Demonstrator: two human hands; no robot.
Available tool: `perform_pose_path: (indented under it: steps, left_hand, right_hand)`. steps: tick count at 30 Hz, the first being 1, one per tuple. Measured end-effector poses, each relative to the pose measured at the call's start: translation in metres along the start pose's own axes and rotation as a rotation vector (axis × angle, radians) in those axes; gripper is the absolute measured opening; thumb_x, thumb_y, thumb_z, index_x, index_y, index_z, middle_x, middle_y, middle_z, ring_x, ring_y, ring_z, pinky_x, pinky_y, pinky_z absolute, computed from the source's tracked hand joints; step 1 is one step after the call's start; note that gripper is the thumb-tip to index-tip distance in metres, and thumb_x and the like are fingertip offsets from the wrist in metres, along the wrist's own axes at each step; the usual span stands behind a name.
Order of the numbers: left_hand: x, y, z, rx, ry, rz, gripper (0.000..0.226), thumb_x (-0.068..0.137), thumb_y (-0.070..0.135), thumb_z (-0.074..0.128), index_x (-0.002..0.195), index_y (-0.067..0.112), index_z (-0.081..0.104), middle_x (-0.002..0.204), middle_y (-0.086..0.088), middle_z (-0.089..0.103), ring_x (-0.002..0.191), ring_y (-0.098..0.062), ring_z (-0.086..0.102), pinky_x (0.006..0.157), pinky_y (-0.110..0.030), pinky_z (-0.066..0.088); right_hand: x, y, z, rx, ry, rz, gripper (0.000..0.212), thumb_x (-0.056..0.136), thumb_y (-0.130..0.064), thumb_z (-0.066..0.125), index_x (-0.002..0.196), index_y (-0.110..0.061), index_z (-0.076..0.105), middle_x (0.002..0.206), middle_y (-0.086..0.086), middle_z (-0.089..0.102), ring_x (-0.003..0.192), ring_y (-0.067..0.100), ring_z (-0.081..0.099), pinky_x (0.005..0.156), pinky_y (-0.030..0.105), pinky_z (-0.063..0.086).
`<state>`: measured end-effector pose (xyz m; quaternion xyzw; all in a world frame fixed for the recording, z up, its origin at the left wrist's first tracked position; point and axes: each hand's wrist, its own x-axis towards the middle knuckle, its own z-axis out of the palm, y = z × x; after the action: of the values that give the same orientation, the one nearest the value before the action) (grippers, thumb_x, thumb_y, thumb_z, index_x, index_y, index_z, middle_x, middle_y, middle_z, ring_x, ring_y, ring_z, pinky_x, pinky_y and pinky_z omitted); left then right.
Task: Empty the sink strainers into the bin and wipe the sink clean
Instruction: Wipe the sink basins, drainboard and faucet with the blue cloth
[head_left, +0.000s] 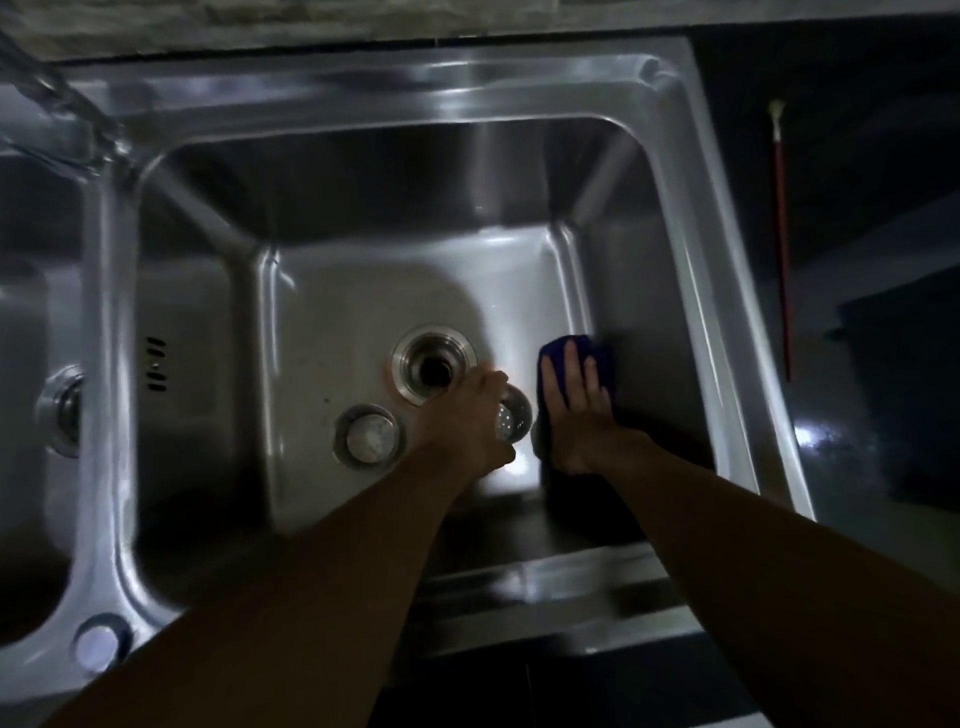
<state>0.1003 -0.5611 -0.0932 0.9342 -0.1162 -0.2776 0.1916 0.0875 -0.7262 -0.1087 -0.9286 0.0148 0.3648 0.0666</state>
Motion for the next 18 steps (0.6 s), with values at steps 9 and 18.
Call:
perform_pose_path:
  steps: [9,18]
  left_hand:
    - [0.059,-0.008,-0.043,-0.297,0.329,-0.095,0.079,0.073,0.032,0.080,0.142,0.027,0.042,0.141,-0.001,0.043,0.123,-0.025,0.051,0.097,-0.041,0.051]
    - [0.120,0.001,-0.055,-0.348,0.362,-0.093,0.089,0.072,0.030,0.081,0.148,0.024,0.036,0.146,-0.001,0.041,0.129,-0.024,0.048,0.101,-0.044,0.052]
  right_hand:
    - [0.010,-0.002,0.017,0.041,0.090,0.015,0.100,0.091,-0.032,0.051,0.153,-0.024,-0.027,0.160,0.008,-0.034,0.150,0.037,-0.023,0.122,0.053,-0.001]
    - [0.017,-0.004,0.025,0.025,0.126,0.028,0.115,0.083,-0.034,0.063,0.152,-0.025,-0.029,0.159,0.008,-0.037,0.149,0.038,-0.026,0.121,0.053,-0.005]
